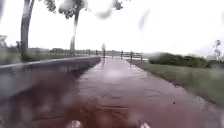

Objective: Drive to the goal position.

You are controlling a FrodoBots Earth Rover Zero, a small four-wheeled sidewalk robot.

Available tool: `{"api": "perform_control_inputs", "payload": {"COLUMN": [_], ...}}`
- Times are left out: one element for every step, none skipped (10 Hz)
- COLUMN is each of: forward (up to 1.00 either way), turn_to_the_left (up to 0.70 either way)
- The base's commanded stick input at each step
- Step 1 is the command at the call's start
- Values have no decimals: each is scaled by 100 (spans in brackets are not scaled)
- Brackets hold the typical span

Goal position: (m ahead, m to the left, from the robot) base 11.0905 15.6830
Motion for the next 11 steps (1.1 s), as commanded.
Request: {"api": "perform_control_inputs", "payload": {"forward": [70, 70, 70, 70, 70, 70, 70, 70, 70, 70, 70], "turn_to_the_left": [0, 0, 0, 0, 0, 0, 0, 0, 0, 0, 0]}}
